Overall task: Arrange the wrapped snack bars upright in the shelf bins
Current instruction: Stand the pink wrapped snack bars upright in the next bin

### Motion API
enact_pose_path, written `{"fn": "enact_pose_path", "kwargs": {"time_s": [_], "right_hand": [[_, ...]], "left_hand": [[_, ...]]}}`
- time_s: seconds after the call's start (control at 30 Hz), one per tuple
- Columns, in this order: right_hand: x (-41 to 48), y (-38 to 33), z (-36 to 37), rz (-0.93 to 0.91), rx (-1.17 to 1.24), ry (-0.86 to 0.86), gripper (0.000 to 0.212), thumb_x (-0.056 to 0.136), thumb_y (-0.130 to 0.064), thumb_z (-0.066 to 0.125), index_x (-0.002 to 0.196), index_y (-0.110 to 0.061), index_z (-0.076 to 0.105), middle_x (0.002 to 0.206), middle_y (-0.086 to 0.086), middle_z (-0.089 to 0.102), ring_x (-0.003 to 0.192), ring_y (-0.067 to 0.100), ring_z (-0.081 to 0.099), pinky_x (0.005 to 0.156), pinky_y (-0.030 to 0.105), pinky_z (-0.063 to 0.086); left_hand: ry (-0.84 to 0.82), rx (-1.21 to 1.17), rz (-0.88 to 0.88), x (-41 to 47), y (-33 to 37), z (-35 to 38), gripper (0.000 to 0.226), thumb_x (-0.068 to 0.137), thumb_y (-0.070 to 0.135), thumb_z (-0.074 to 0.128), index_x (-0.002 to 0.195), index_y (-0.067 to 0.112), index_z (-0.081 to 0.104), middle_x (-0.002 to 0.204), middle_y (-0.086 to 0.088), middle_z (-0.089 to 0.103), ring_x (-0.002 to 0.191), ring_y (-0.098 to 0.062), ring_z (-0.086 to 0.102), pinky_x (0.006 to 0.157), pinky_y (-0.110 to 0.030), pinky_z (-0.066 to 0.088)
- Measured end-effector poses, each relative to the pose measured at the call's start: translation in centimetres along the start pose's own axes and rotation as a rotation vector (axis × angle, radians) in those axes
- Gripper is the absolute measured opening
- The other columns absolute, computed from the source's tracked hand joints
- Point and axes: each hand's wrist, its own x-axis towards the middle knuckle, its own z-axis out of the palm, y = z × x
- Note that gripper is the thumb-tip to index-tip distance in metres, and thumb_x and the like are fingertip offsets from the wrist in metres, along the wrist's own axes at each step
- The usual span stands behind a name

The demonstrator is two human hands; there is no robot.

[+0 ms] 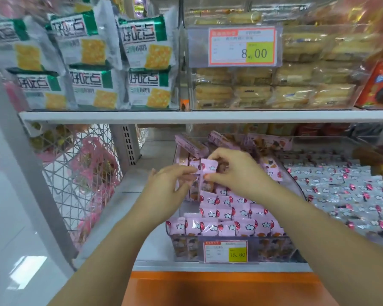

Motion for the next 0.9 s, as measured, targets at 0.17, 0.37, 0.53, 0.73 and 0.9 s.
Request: {"fn": "enact_pose_path", "kwargs": {"time_s": [0.17,0.37,0.53,0.73,0.9], "right_hand": [[0.5,1.0,0.8,0.035,-0.071,-0.151,0.015,0.08,-0.026,0.073,0.091,-0.024,0.064,0.07,-0.015,0.052,0.06,0.001,0.049,0.06,0.013,0.037],[1.4,0.7,-0.4,0.021,0.045,-0.104,0.003,0.084,-0.024,0.068,0.087,-0.025,0.069,0.087,-0.01,0.069,0.077,0.0,0.063,0.074,0.016,0.049],[4.1,0.3,-0.2,-0.033,-0.145,0.015,0.032,0.09,-0.017,0.059,0.122,-0.02,0.057,0.111,0.003,0.059,0.095,0.018,0.056,0.072,0.021,0.036],[5.9,0.2,1.6,-0.107,-0.31,0.03,0.032,0.081,-0.005,0.064,0.113,-0.007,0.066,0.112,0.015,0.061,0.1,0.028,0.056,0.073,0.025,0.036],[5.0,0.8,1.6,-0.048,-0.078,0.325,0.026,0.082,-0.008,0.066,0.107,-0.011,0.066,0.1,0.007,0.066,0.087,0.018,0.058,0.063,0.014,0.035]], "left_hand": [[-0.133,0.153,-0.019,0.3,-0.1,0.9,0.034,0.097,0.03,0.046,0.131,0.032,0.048,0.108,0.021,0.066,0.137,-0.003,0.024,0.115,-0.045,0.001],[-0.189,0.221,-0.014,0.7,-0.1,1.0,0.035,0.097,0.032,0.044,0.132,0.037,0.047,0.112,0.018,0.065,0.138,-0.006,0.024,0.115,-0.052,0.002],[-0.212,0.23,-0.016,0.9,-0.1,1.1,0.03,0.098,0.034,0.043,0.125,0.041,0.052,0.108,0.019,0.066,0.139,-0.006,0.022,0.116,-0.051,0.001],[-0.207,0.246,-0.012,0.9,-0.1,1.2,0.03,0.098,0.032,0.042,0.126,0.04,0.052,0.109,0.02,0.066,0.138,-0.007,0.022,0.116,-0.051,0.002],[-0.198,0.229,-0.013,0.8,-0.3,1.2,0.03,0.098,0.032,0.043,0.125,0.04,0.053,0.108,0.019,0.067,0.137,-0.006,0.024,0.116,-0.05,0.004]]}}
